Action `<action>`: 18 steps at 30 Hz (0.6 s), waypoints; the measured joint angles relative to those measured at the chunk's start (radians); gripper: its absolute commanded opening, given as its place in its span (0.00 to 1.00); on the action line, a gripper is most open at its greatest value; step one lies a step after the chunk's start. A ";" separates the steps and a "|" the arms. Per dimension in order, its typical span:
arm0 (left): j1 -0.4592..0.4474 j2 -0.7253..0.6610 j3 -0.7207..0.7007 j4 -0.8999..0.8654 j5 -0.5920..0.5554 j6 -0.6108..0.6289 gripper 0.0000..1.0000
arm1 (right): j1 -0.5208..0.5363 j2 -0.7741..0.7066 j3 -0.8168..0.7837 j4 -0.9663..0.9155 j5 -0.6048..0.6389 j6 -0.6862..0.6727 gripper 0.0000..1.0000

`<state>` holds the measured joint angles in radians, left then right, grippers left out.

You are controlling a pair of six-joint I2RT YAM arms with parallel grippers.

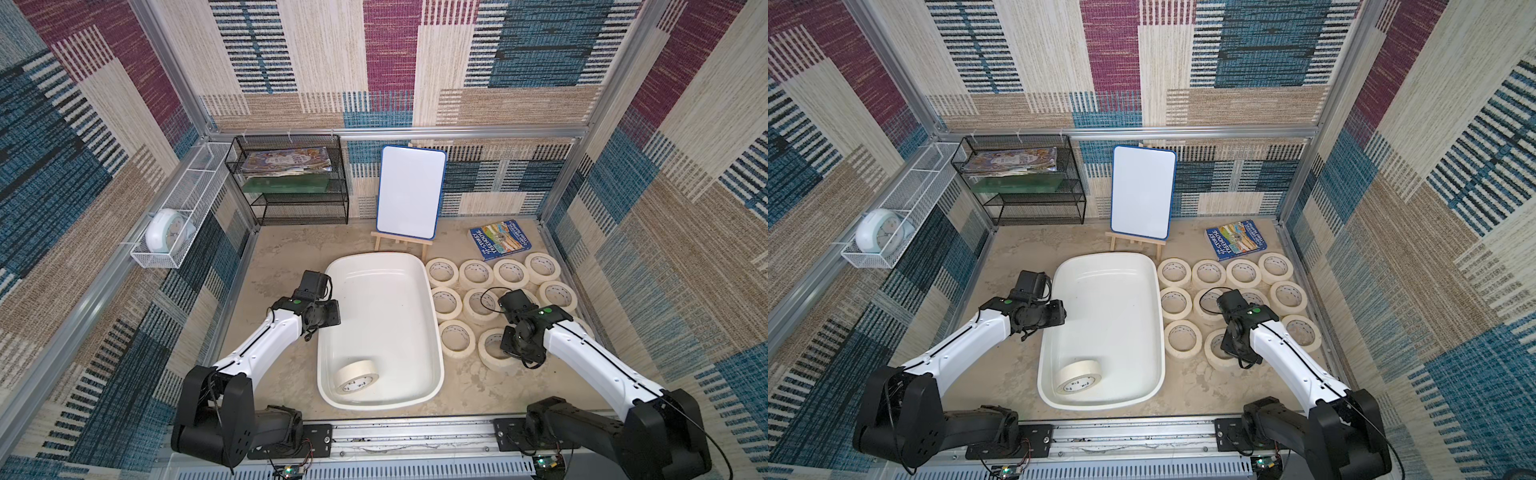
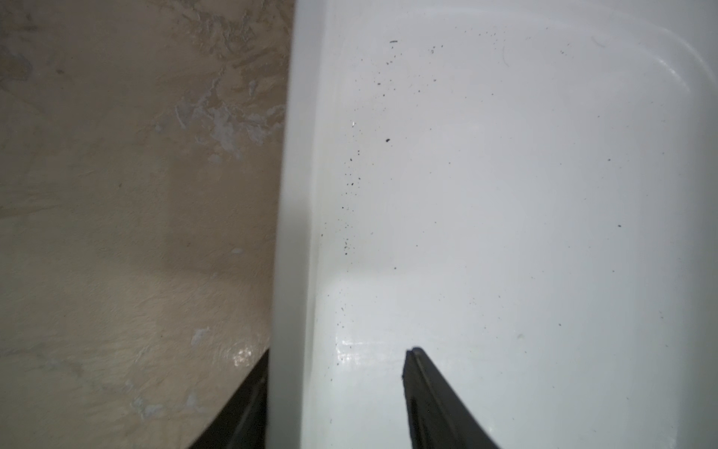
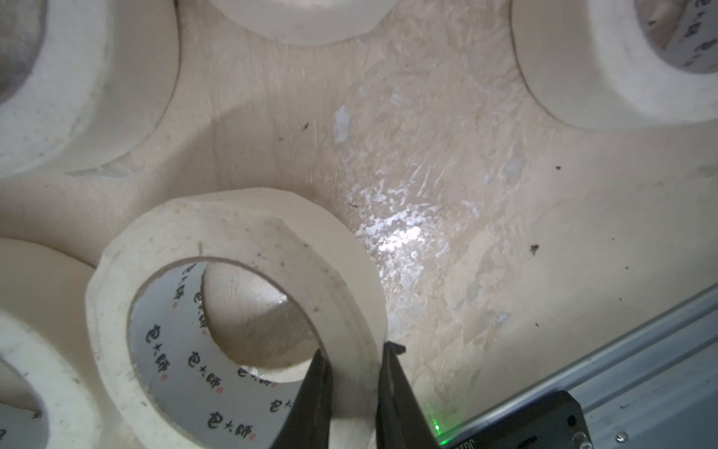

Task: Take out the art tape in the storage box
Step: Place the art tape at the center of the board.

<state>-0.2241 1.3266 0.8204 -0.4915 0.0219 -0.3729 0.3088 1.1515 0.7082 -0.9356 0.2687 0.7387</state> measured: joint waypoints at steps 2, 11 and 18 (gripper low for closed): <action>0.000 0.000 0.000 0.000 0.000 0.000 0.54 | -0.002 0.015 -0.011 0.035 -0.002 0.000 0.00; 0.000 -0.006 -0.001 0.000 0.002 0.000 0.55 | 0.000 0.071 0.029 0.089 -0.024 -0.020 0.53; 0.000 -0.014 -0.001 -0.001 0.000 0.000 0.57 | 0.076 -0.016 0.169 0.089 -0.067 -0.095 0.55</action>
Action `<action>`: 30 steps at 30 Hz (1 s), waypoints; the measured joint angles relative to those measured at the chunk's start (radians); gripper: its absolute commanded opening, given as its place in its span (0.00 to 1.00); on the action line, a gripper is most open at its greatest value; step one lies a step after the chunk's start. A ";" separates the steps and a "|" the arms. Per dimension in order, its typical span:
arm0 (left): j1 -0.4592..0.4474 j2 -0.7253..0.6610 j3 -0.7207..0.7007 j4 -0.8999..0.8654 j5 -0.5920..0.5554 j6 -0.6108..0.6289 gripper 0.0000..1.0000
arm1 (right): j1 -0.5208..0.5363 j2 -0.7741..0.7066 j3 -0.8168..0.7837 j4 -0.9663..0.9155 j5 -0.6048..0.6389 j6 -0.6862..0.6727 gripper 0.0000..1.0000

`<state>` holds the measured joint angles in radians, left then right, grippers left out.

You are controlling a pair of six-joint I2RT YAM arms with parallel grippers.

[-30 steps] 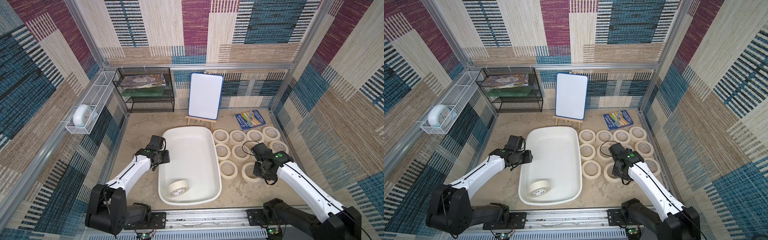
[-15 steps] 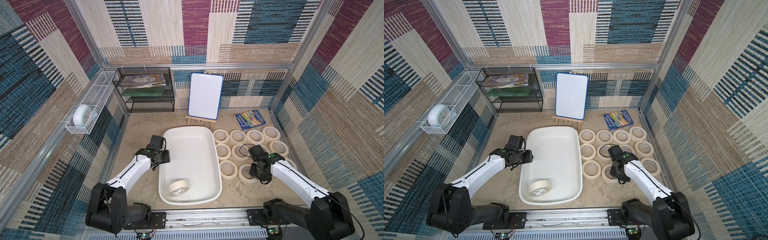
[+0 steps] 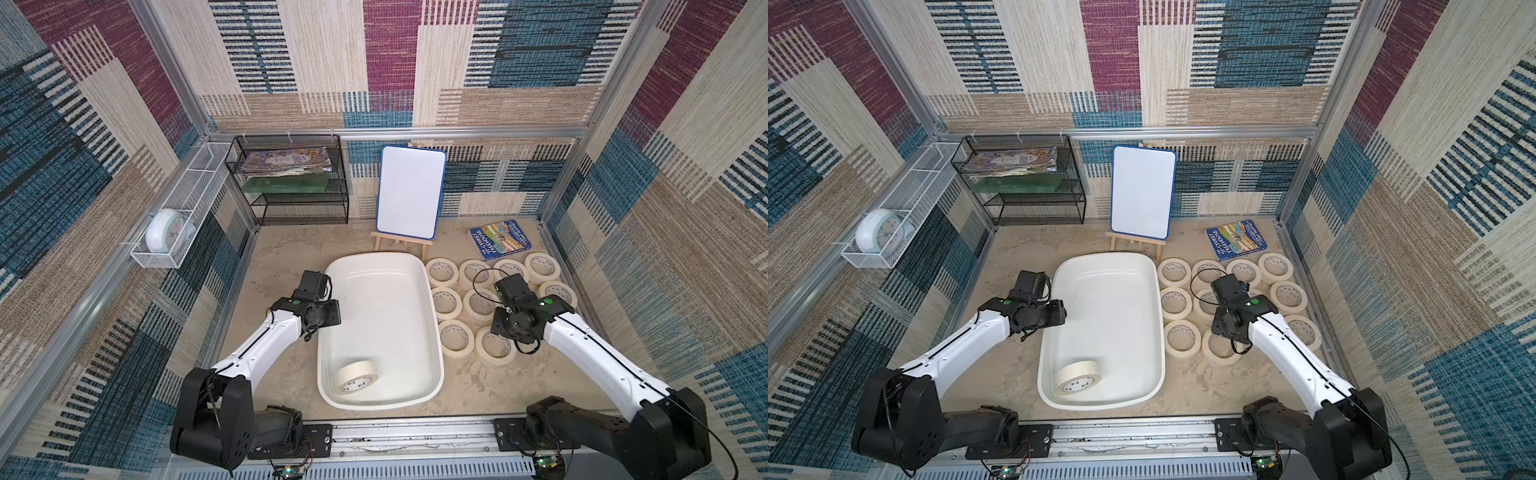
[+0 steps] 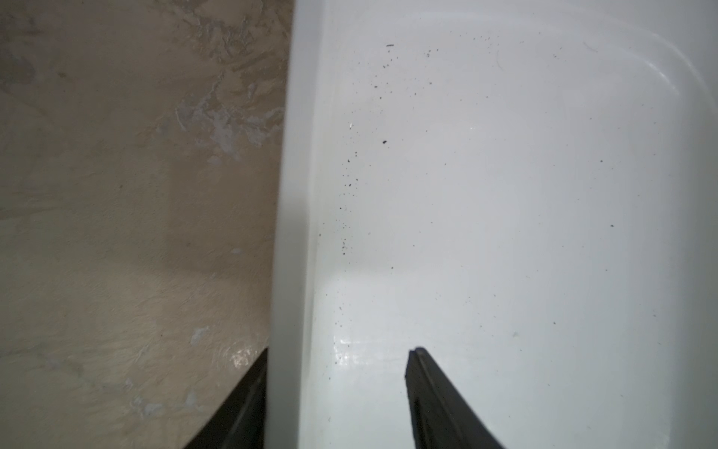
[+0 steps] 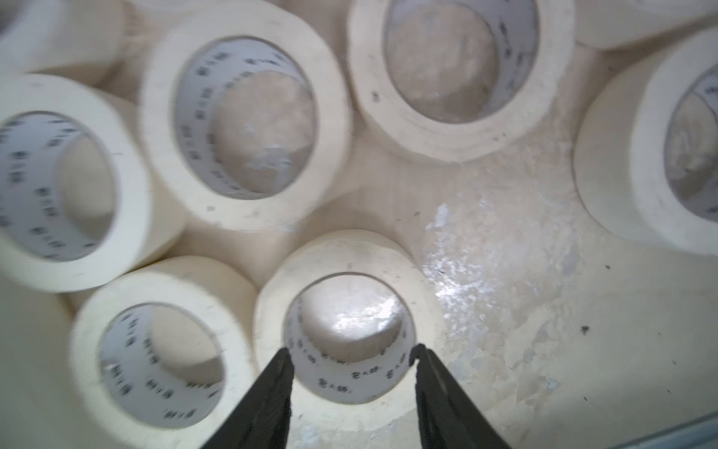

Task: Take out the art tape in the storage box
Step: Pick up the art tape from the storage box.

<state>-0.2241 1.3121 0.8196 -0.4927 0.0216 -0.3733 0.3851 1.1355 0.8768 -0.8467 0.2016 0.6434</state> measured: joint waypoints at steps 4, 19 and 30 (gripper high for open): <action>0.000 -0.013 0.000 -0.003 0.000 0.000 0.58 | 0.133 0.011 0.082 0.070 -0.085 -0.068 0.54; 0.000 -0.060 0.035 -0.060 -0.004 -0.005 0.59 | 0.656 0.419 0.346 0.296 -0.382 -0.368 0.59; -0.001 -0.127 0.054 -0.107 -0.012 -0.005 0.59 | 0.761 0.498 0.367 0.362 -0.465 -0.477 0.99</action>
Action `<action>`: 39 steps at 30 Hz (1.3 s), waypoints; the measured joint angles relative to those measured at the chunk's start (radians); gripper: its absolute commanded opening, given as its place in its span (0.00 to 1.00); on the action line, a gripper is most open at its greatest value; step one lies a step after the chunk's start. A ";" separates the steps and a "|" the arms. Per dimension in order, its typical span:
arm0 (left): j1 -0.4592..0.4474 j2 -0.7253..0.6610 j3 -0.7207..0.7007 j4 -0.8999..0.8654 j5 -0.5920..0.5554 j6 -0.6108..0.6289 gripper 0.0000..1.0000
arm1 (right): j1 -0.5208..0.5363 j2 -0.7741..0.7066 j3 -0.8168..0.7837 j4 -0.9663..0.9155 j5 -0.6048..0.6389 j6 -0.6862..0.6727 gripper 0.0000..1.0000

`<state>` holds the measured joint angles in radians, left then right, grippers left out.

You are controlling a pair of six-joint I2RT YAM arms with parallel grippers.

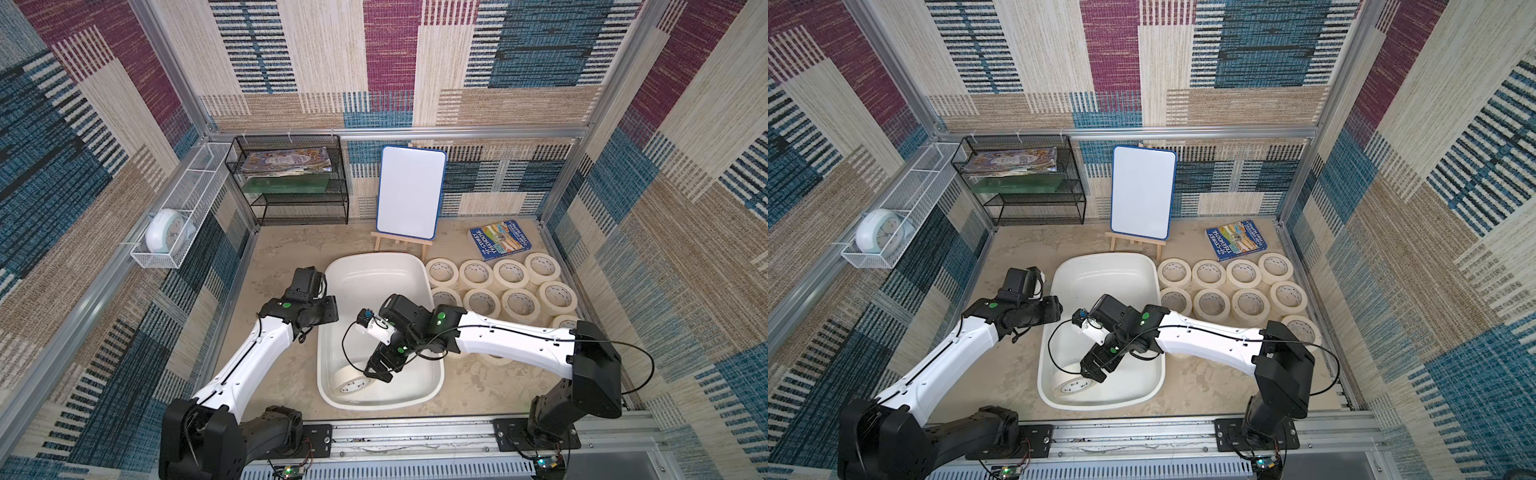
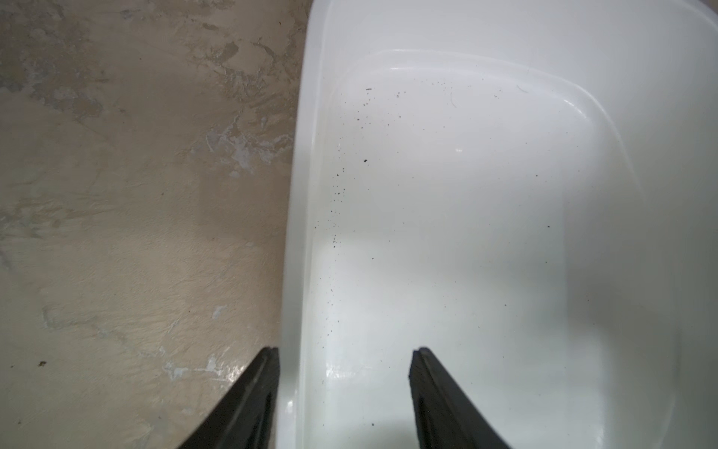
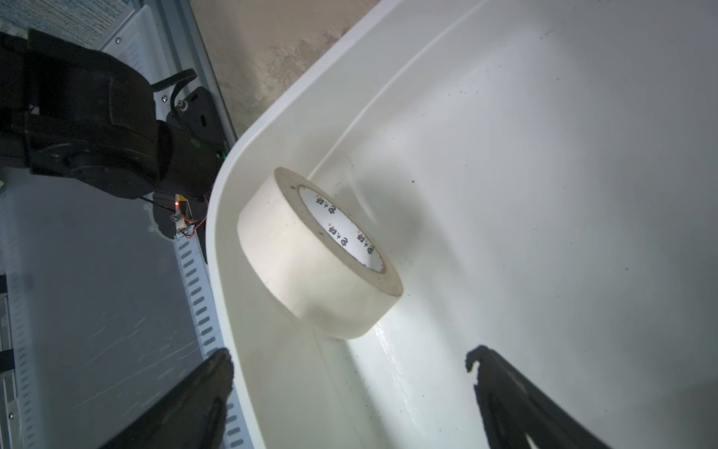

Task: Take out the art tape in the storage box
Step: Pick up the art tape from the storage box.

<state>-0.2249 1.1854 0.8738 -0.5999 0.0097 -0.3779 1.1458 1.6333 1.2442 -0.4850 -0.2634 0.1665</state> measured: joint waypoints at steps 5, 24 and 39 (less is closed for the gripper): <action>0.000 -0.040 0.000 -0.018 -0.011 -0.001 0.59 | 0.026 0.013 -0.055 0.043 -0.033 -0.031 0.99; 0.000 -0.106 0.000 -0.047 -0.011 -0.023 0.59 | 0.027 0.131 -0.042 0.248 0.051 -0.043 0.29; 0.000 -0.099 -0.002 -0.047 -0.011 -0.022 0.59 | -0.151 -0.043 -0.098 0.090 0.137 0.023 0.00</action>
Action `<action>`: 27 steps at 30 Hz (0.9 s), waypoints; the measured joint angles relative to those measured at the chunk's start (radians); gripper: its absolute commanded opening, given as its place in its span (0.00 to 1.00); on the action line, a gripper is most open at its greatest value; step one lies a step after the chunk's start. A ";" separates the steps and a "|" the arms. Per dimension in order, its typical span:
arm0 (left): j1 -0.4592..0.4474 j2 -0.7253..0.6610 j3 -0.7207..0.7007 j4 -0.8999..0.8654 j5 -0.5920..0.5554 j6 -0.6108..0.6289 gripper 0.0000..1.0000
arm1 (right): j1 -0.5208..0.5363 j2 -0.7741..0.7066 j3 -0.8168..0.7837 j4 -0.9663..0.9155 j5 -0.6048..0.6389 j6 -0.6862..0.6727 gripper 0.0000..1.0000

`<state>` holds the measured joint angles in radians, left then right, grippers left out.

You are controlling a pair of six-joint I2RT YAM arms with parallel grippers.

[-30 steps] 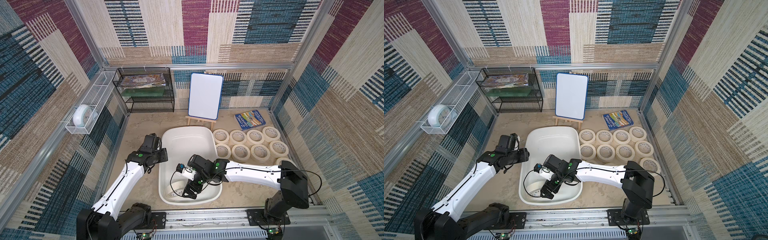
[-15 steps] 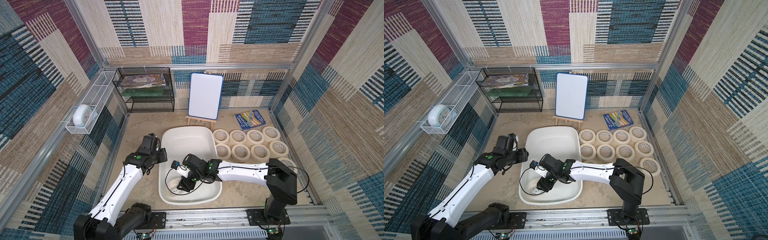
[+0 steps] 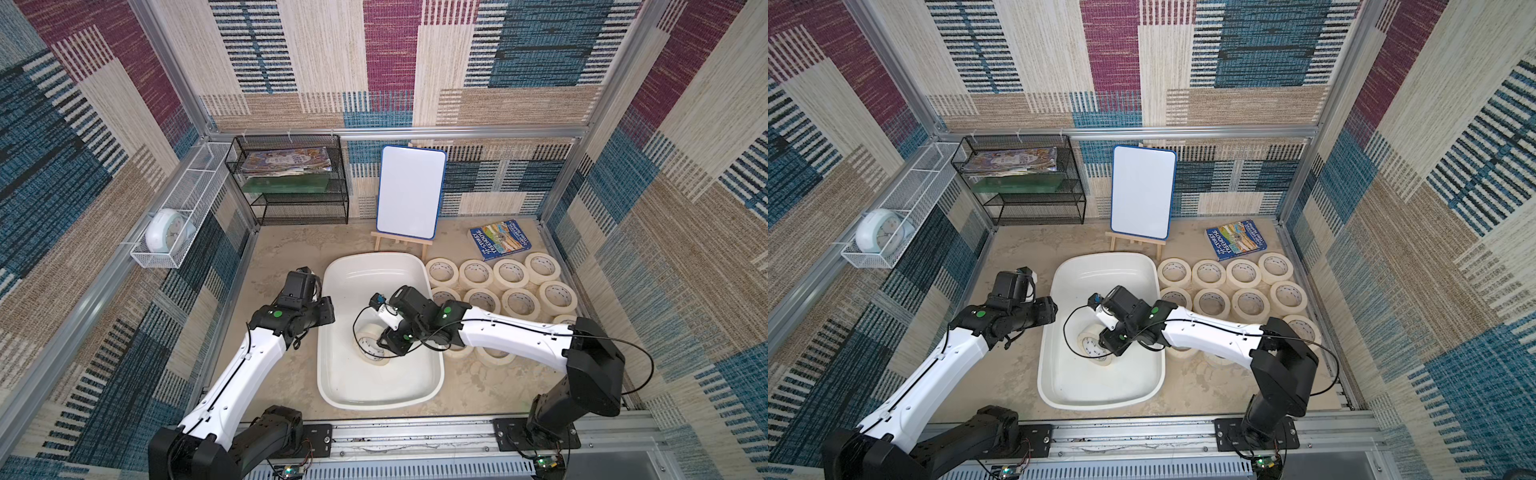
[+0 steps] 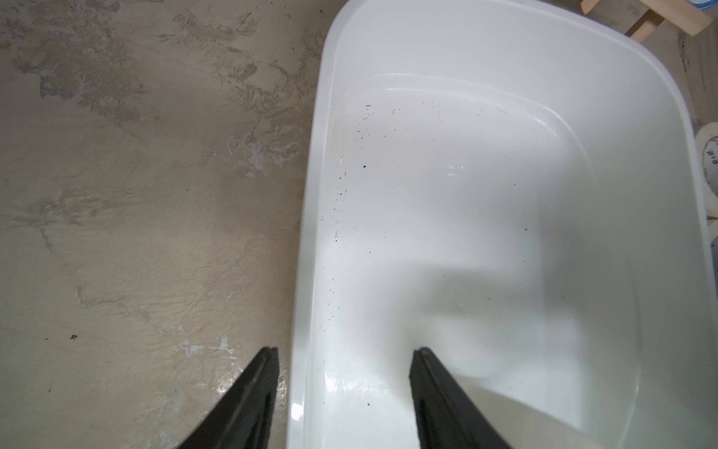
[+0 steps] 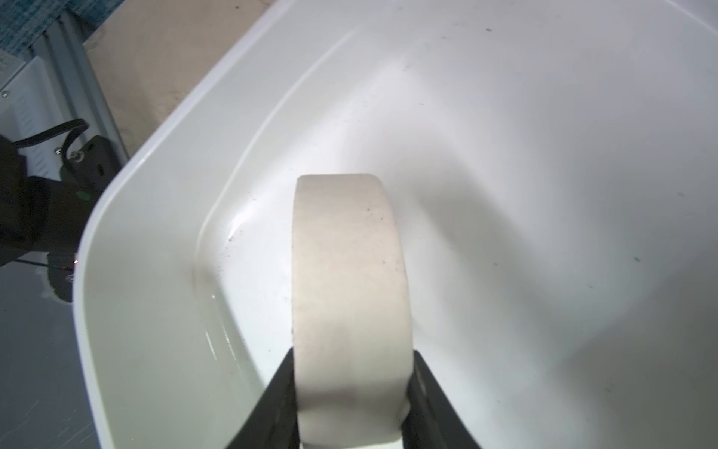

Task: Take out the art tape in the storage box
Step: Pick up the art tape from the storage box.

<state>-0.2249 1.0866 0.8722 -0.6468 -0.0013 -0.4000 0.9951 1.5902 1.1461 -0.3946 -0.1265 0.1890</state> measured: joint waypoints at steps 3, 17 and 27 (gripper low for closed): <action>0.000 0.004 -0.002 0.002 0.000 0.000 0.60 | -0.082 -0.093 -0.050 -0.043 0.003 0.034 0.00; 0.000 0.083 -0.002 0.035 0.026 0.000 0.60 | -0.307 -0.336 -0.136 -0.115 -0.067 0.145 0.00; -0.038 -0.072 0.029 0.058 0.260 0.025 0.75 | -0.314 -0.106 0.021 0.029 -0.337 0.182 0.00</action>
<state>-0.2630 1.0142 0.9009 -0.5884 0.2588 -0.3752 0.6811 1.4837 1.1667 -0.3660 -0.4637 0.3706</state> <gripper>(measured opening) 0.741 0.392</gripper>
